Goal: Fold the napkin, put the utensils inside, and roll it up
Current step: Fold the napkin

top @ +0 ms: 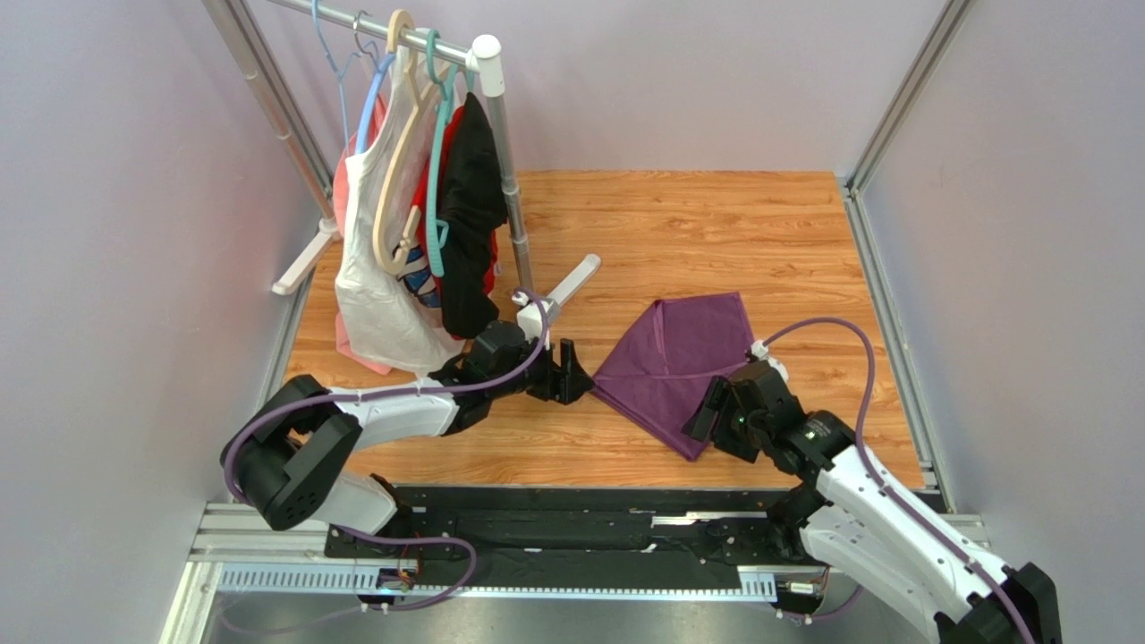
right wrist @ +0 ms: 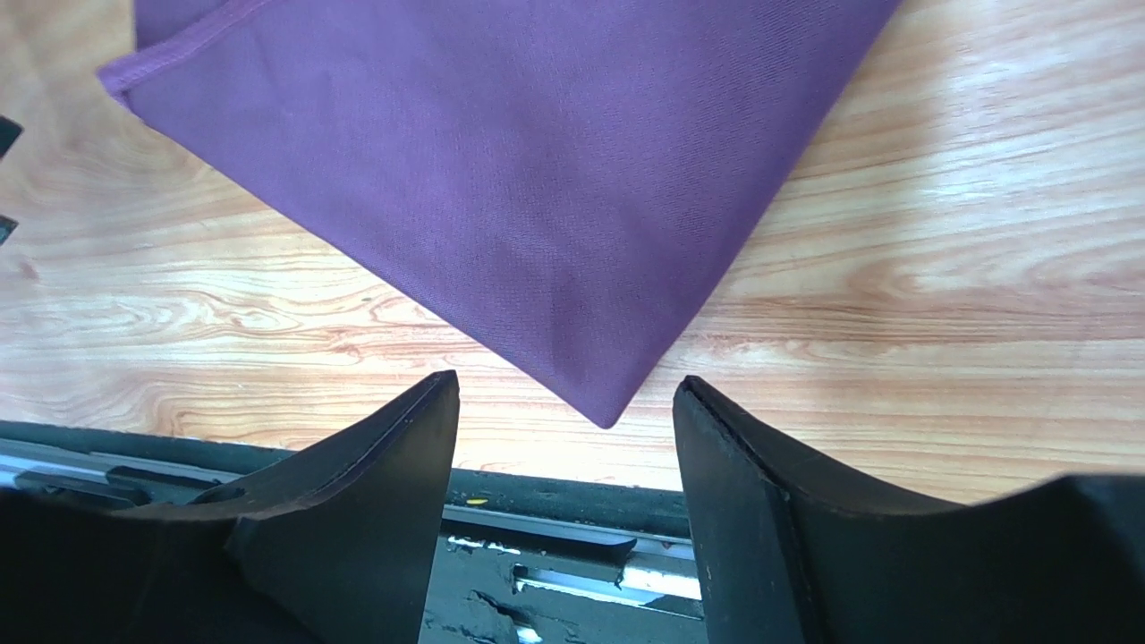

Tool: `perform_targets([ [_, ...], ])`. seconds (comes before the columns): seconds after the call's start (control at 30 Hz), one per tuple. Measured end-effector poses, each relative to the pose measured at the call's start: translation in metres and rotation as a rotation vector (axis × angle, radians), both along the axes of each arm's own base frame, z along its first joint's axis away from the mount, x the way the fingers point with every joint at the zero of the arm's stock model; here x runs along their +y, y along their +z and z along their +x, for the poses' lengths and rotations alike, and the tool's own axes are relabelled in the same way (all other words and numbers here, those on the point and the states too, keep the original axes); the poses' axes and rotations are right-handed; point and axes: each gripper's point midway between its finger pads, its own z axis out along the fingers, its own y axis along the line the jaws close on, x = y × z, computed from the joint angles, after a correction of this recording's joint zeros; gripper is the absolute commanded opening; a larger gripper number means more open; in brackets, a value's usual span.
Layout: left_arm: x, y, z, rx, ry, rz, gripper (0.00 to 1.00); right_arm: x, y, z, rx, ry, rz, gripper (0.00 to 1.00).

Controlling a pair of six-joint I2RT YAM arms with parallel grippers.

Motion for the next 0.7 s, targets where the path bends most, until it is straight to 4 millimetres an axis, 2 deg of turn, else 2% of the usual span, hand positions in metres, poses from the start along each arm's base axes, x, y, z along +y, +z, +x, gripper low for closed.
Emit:
perform_targets([
  [0.13, -0.006, 0.000, 0.005, -0.006, 0.005, -0.030, 0.77, -0.005, 0.008, -0.001, -0.043, -0.014, 0.012, 0.63],
  [0.27, -0.011, -0.019, 0.008, 0.033, 0.005, -0.013, 0.77, -0.005, 0.012, 0.000, -0.067, -0.017, 0.023, 0.63],
  [0.4, -0.010, -0.034, 0.008, 0.070, 0.019, 0.010, 0.77, -0.006, 0.004, -0.003, -0.051, -0.014, 0.016, 0.63],
  [0.7, -0.023, -0.033, 0.020, 0.064, 0.030, -0.035, 0.74, -0.005, 0.000, -0.002, -0.050, 0.010, 0.006, 0.63],
])
